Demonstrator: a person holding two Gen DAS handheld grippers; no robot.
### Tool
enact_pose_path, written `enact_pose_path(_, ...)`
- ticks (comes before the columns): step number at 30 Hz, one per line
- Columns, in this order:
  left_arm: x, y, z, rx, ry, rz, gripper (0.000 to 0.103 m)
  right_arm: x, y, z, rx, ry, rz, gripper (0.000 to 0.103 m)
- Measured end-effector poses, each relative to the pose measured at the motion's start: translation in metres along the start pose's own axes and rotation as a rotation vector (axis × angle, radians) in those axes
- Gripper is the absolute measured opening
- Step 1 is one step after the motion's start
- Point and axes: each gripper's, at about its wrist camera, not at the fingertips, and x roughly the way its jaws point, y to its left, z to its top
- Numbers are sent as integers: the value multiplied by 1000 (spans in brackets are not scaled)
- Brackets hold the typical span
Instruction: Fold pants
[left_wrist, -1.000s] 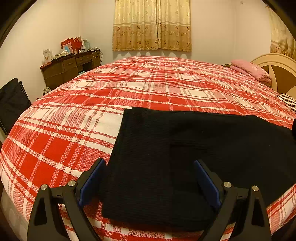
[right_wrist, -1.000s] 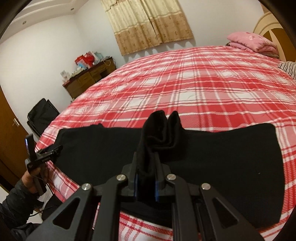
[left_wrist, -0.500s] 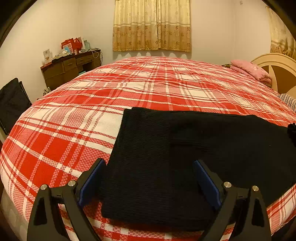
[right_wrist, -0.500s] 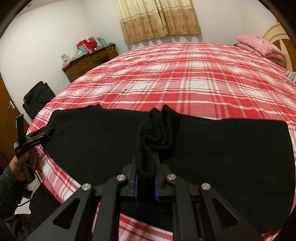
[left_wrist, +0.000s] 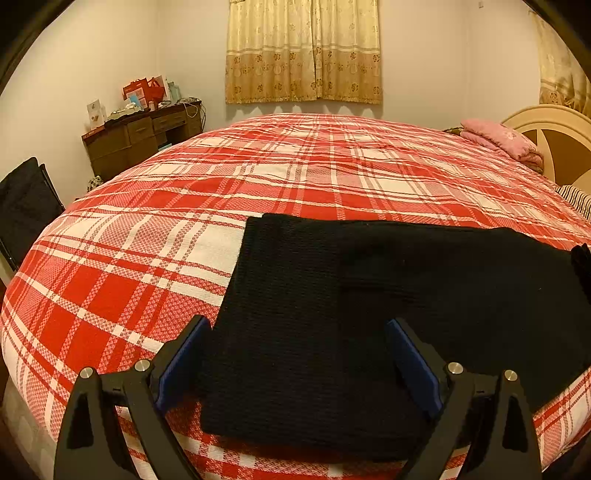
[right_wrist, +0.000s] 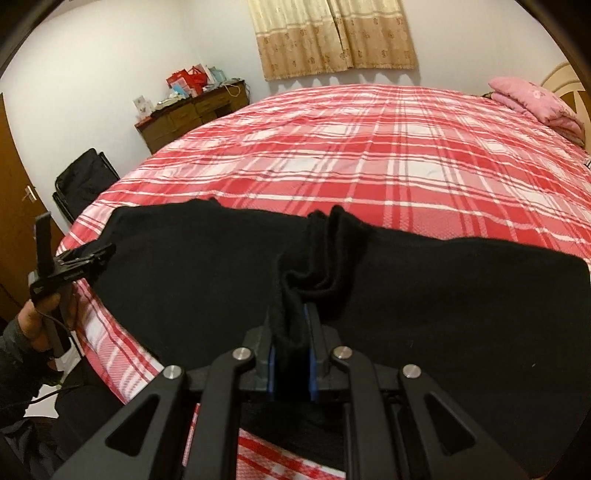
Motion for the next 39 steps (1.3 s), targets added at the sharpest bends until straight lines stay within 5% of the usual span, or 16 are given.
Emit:
enact_pose_path(7, 0, 0, 0, 2, -1, -2, 97, 9, 12, -3, -78, 21, -34, 22)
enact_pose_path(8, 0, 0, 0, 3, -1, -3, 97, 8, 11, -3, -72, 15, -28, 25)
enact_pose_path(10, 1, 1, 1, 5, 1, -8, 97, 6, 11, -4, -68, 13, 7, 51)
enact_pose_path(15, 1, 2, 1, 8, 0, -15, 97, -24, -1, -2, -55, -14, -9, 63)
enact_pose_path(19, 3, 6, 3, 3, 8, -22, 97, -62, -51, 1, 97, -93, -51, 76)
enact_pose_path(23, 3, 4, 2, 2, 8, -19, 97, -74, -114, -5, 323, -107, -111, 76)
enact_pose_path(26, 2, 4, 1, 4, 12, -24, 97, -62, -141, -14, 421, -66, -60, 76)
enact_pose_path(30, 1, 5, 0, 10, 14, -46, 97, -71, -123, -4, 370, -90, -85, 78)
enact_pose_path(37, 0, 7, -1, 12, 18, -51, 97, -39, -57, 34, 201, -88, 34, 77)
enact_pose_path(39, 0, 8, 0, 12, 21, -60, 97, -21, -43, 40, 166, -70, 43, 67)
